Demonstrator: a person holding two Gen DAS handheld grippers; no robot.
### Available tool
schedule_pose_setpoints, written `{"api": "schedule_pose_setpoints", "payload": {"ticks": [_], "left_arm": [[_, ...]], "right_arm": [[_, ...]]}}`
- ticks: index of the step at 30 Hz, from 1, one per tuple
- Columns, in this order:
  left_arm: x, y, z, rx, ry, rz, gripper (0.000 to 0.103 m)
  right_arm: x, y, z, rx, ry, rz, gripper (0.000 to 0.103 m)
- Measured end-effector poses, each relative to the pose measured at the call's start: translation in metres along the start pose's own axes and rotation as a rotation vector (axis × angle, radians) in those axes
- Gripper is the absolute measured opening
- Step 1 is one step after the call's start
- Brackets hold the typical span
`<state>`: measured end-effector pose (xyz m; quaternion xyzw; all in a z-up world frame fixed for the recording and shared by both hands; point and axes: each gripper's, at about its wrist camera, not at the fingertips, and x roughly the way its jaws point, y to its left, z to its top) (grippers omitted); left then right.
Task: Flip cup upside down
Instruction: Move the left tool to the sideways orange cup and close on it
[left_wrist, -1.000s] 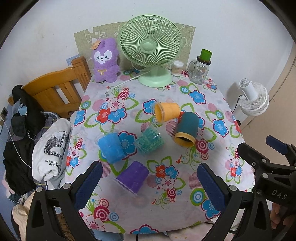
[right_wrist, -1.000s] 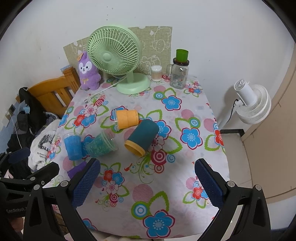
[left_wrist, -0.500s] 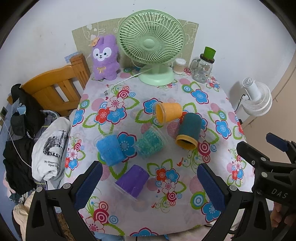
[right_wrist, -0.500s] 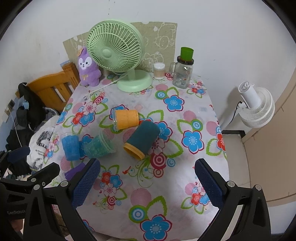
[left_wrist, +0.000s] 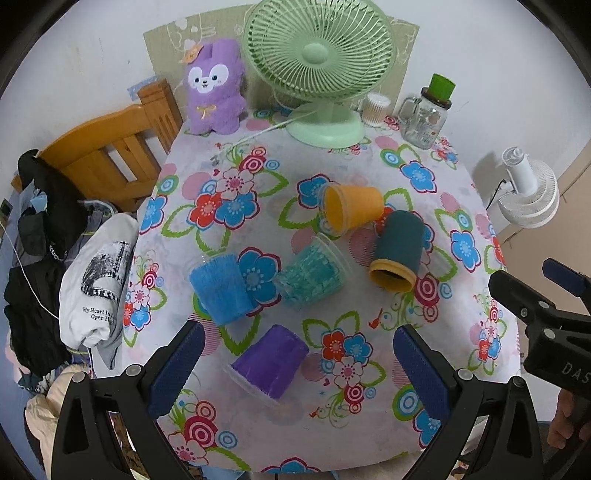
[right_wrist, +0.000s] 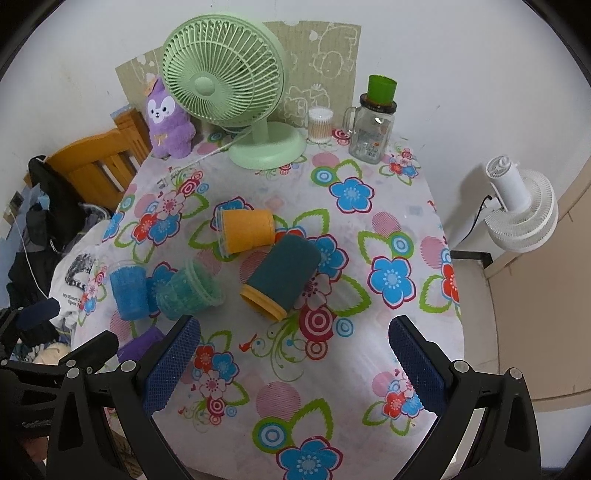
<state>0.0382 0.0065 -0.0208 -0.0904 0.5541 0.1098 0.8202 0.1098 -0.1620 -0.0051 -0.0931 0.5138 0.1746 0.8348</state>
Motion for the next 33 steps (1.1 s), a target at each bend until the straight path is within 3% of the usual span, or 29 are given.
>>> {"api": "schedule_pose_setpoints", "payload": {"ticks": [33], "left_arm": [[0.118, -0.028, 0.086, 0.018, 0.089, -0.011, 0.103]], "right_arm": [[0.117, -0.033, 0.073, 0.061, 0.079, 0.001, 0.103]]}}
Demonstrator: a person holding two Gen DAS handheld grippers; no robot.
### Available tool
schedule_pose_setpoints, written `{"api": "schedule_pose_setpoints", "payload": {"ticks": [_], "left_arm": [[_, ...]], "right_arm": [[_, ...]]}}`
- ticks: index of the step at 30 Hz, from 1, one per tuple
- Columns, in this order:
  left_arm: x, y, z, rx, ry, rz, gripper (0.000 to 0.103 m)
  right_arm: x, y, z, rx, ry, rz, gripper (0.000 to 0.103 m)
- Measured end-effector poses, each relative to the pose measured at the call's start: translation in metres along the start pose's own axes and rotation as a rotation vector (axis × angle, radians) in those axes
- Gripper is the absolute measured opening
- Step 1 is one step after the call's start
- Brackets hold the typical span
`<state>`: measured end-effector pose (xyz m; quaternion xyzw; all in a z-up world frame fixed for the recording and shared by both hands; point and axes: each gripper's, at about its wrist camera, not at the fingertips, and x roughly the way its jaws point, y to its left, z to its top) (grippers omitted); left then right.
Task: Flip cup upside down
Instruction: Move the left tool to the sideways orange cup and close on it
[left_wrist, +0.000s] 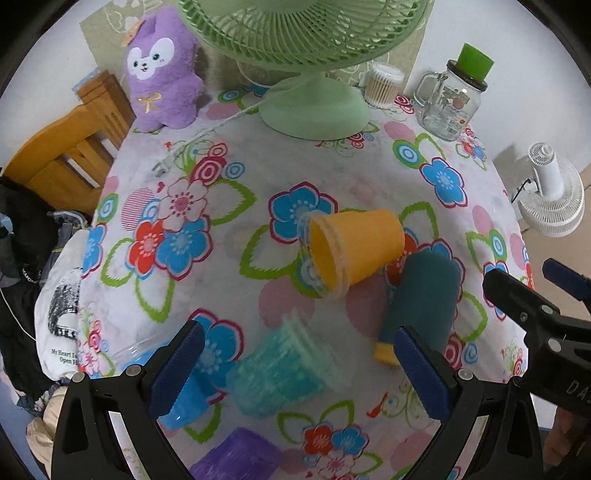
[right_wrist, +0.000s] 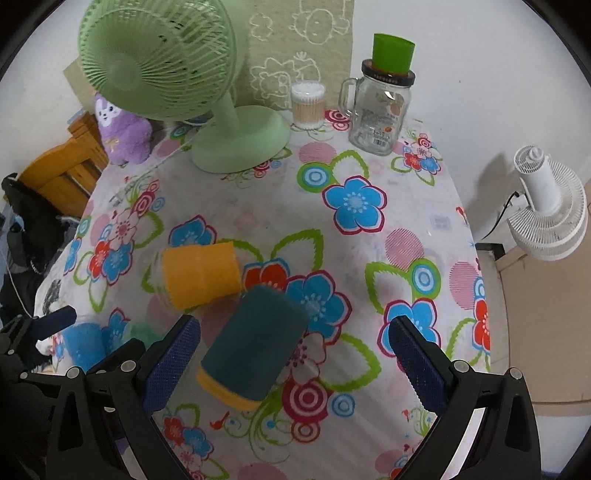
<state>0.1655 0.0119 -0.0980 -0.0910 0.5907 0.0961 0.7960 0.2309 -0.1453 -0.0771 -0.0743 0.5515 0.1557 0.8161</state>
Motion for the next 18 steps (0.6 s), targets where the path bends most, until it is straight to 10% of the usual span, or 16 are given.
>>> {"api": "schedule_pose_setpoints", "payload": {"ticks": [18], "left_arm": [[0.059, -0.029, 0.046, -0.102, 0.078, -0.001, 0.103]], "right_arm": [[0.055, -0.024, 0.042, 0.055, 0.059, 0.011, 0.103]]}}
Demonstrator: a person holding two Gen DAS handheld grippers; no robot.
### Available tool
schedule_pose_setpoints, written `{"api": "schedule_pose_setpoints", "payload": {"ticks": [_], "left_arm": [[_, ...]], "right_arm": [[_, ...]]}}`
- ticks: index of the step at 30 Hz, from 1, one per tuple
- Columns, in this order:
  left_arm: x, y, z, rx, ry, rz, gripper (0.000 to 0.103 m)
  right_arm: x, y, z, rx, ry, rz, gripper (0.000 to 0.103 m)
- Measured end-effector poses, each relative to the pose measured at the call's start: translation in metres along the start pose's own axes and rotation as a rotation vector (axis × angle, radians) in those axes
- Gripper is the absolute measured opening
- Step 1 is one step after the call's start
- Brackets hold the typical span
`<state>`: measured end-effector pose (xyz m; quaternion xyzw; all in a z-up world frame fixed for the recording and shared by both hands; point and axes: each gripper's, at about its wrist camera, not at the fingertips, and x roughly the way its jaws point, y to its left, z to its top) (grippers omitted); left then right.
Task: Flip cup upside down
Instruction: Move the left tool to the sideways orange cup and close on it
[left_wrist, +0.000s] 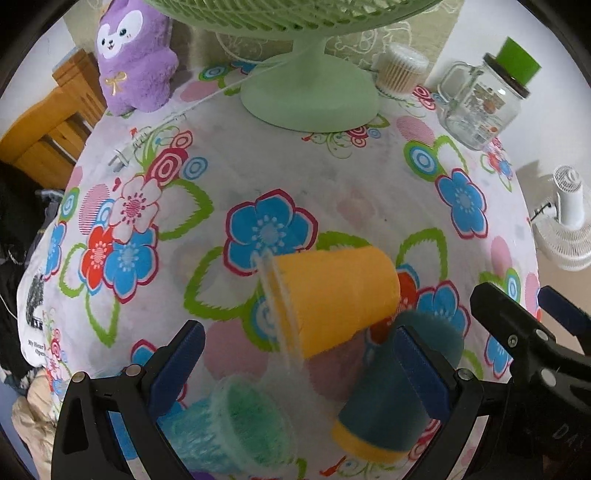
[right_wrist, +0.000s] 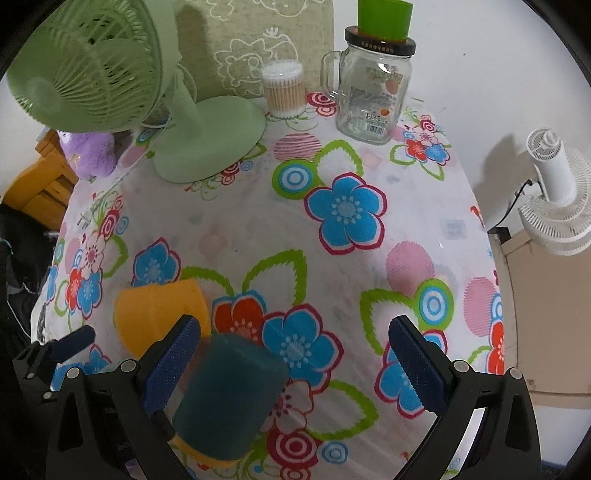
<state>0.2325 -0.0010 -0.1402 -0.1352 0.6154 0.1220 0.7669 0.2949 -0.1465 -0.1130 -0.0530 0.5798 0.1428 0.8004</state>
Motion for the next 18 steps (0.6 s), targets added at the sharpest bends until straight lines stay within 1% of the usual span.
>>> {"api": "schedule_pose_setpoints", "payload": {"ticks": [6, 10, 14, 18], "left_arm": [[0.011, -0.004, 0.012, -0.040, 0.011, 0.005, 0.103], [0.022, -0.011, 0.018, -0.062, 0.032, 0.002, 0.103], [0.033, -0.016, 0.022, -0.068, 0.039, 0.028, 0.103], [0.041, -0.019, 0.026, -0.072, 0.030, 0.055, 0.102]], "right_arm": [[0.010, -0.005, 0.012, 0.029, 0.010, 0.012, 0.103], [0.017, -0.007, 0.014, 0.038, 0.019, 0.012, 0.103], [0.023, -0.010, 0.014, 0.042, 0.031, 0.012, 0.103], [0.027, -0.012, 0.015, 0.046, 0.034, 0.013, 0.103]]}}
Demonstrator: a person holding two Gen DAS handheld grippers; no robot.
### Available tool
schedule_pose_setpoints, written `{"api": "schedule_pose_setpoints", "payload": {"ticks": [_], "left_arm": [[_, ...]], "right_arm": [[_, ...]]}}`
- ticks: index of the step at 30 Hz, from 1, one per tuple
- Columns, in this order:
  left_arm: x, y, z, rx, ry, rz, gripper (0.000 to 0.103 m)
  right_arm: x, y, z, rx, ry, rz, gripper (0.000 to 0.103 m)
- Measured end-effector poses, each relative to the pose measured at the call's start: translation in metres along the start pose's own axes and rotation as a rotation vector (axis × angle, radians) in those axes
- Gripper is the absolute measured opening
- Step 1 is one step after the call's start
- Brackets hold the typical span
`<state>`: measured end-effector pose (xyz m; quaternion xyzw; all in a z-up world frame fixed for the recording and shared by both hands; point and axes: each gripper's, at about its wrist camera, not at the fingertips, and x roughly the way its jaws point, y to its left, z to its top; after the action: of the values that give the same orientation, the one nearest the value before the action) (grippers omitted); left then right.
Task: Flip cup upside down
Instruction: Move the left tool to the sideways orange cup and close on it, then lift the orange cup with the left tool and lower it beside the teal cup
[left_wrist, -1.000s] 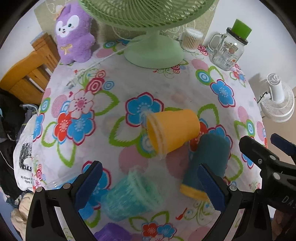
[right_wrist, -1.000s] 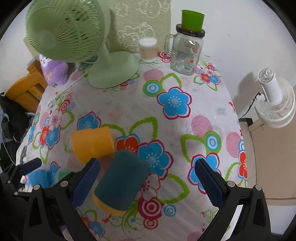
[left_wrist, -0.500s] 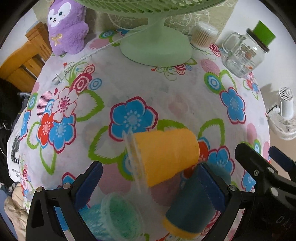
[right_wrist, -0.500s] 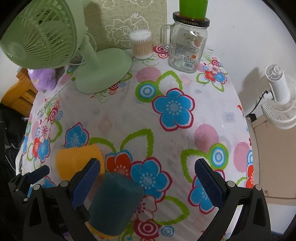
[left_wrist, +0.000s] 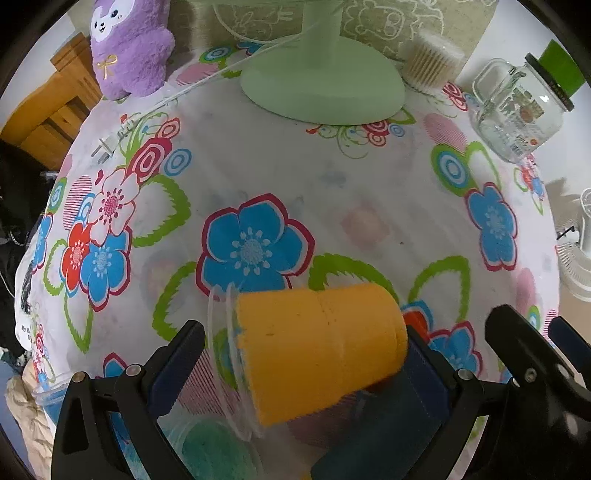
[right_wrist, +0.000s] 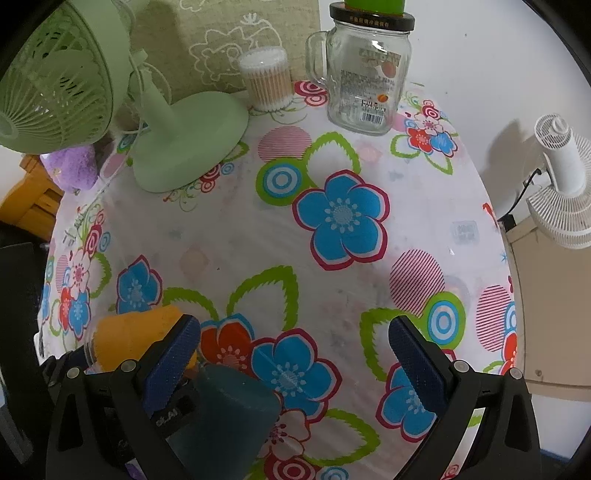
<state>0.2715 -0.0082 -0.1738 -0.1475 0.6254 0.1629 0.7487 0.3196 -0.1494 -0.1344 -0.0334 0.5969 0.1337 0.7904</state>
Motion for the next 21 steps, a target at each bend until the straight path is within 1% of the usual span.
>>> {"api": "schedule_pose_setpoints", "payload": {"ticks": [2, 3, 4, 5, 10, 21], "left_arm": [[0.001, -0.001, 0.000, -0.001, -0.016, 0.001, 0.092], [0.002, -0.002, 0.001, -0.001, -0.021, -0.005, 0.081], [0.002, -0.002, 0.001, -0.001, -0.020, -0.011, 0.075], [0.003, -0.003, 0.002, 0.003, -0.016, -0.019, 0.073], [-0.007, 0.001, -0.002, 0.011, -0.061, 0.004, 0.072], [-0.039, 0.006, -0.007, 0.031, -0.099, 0.011, 0.072]], "right_arm": [[0.001, 0.000, 0.000, -0.002, 0.003, 0.002, 0.103], [0.002, 0.001, 0.000, -0.005, 0.004, 0.001, 0.103], [0.002, 0.001, -0.001, -0.004, 0.005, -0.001, 0.103], [0.003, 0.001, -0.001, -0.003, 0.008, 0.003, 0.103], [-0.001, 0.001, -0.001, 0.005, 0.003, 0.030, 0.103], [-0.028, 0.006, -0.006, 0.002, -0.030, 0.049, 0.103]]}}
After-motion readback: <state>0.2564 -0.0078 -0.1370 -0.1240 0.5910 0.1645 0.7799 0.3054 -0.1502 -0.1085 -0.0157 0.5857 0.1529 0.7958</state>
